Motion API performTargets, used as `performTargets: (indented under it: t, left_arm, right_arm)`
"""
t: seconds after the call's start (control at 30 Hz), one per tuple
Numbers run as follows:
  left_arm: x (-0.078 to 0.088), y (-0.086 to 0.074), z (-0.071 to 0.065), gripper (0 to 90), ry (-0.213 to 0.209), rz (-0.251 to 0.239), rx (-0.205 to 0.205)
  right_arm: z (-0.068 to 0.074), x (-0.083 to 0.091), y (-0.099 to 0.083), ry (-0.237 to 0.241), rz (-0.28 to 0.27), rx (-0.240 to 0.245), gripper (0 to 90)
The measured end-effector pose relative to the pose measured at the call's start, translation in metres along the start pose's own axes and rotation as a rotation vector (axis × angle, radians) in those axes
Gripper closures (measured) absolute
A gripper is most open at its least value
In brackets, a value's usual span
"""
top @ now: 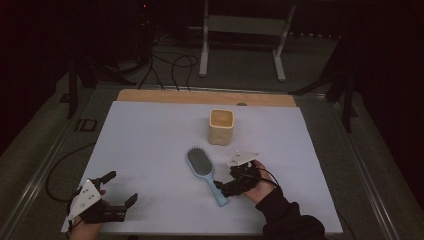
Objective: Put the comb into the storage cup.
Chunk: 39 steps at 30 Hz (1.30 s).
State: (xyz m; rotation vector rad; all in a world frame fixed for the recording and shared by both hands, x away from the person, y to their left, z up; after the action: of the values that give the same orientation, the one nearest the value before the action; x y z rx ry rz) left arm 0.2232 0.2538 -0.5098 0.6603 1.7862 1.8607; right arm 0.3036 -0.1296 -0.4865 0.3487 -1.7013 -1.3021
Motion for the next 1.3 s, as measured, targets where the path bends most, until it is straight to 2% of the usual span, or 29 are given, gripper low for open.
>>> performTargets:
  t: [0.03,0.1,0.17,0.2,0.23,0.3,0.33,0.4,0.5,0.6,0.67,0.73,0.8,0.87,0.97,1.2,1.3]
  left_arm:
    - [0.000,0.000,0.000,0.0,0.000,-0.004,0.004]
    - [0.000,0.000,0.000,0.0,-0.002,-0.004,0.003]
    - [0.000,0.000,-0.001,0.0,-0.002,0.000,-0.003]
    - [0.000,0.001,-0.001,0.0,-0.002,-0.002,-0.005]
    - [0.000,0.001,-0.001,0.0,-0.002,-0.004,-0.005]
    - [0.000,0.001,-0.001,0.0,-0.002,-0.003,-0.003]
    - [0.000,0.000,-0.001,0.0,0.000,-0.001,-0.002]
    - [0.001,0.001,-0.001,0.0,0.000,-0.006,-0.004]
    - [0.001,0.000,0.000,0.0,-0.001,-0.002,-0.001]
    - [0.001,0.001,-0.001,0.0,0.000,-0.008,-0.004]
    - [0.001,0.001,-0.001,0.0,-0.002,-0.008,-0.002]
    - [0.001,0.001,0.000,0.0,0.000,-0.002,-0.003]
    - [0.001,0.001,0.000,0.0,0.002,-0.008,-0.002]
    - [0.001,0.001,0.000,0.0,-0.002,-0.004,-0.003]
    - [0.001,0.001,-0.001,0.0,0.001,-0.006,-0.003]
    - [0.002,0.001,0.000,0.0,-0.001,-0.008,0.001]
    - [0.002,0.001,-0.001,0.0,0.003,-0.006,0.000]
  right_arm:
    - [0.000,-0.001,0.001,-0.003,0.005,0.000,8.7]
    - [0.002,-0.003,0.002,-0.020,-0.005,0.042,8.8]
    - [0.005,-0.005,0.002,-0.032,0.008,0.089,8.9]
    - [0.008,-0.007,0.002,-0.036,0.004,0.098,12.0]
    - [0.009,-0.009,0.002,-0.020,0.008,0.091,12.1]
    - [0.009,-0.014,0.001,0.009,0.060,0.066,13.6]
    - [0.010,-0.019,0.001,0.043,0.089,0.061,13.6]
    - [0.010,-0.021,0.000,0.038,0.099,0.065,15.9]
    - [0.008,-0.029,-0.001,0.030,0.154,-0.009,20.6]
    - [0.008,-0.033,0.000,0.036,0.173,-0.043,20.6]
    - [0.009,-0.038,0.000,0.034,0.196,-0.057,16.7]
    - [0.011,-0.041,-0.001,0.019,0.224,-0.053,11.0]
    - [0.015,-0.046,0.000,0.006,0.252,-0.066,9.5]
    - [0.016,-0.051,0.001,-0.034,0.269,-0.078,9.1]
    - [0.018,-0.057,0.003,-0.047,0.301,-0.143,9.1]
    - [0.021,-0.068,0.004,-0.086,0.386,-0.166,9.1]
    - [0.019,-0.071,0.004,-0.120,0.411,-0.184,9.2]
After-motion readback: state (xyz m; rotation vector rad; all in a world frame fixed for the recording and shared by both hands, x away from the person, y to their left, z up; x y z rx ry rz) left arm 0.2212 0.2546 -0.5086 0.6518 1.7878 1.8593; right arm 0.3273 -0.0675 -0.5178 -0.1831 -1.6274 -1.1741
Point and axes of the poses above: each handheld gripper's, and its own axes: x roughly backward along the jaws, y roughly out of its top, z roughly to its left, the point moved 3 cm from there along -x, roughly forward along the jaws, and after that the axes turned 15 degrees about -z, right-handed, at the moved point
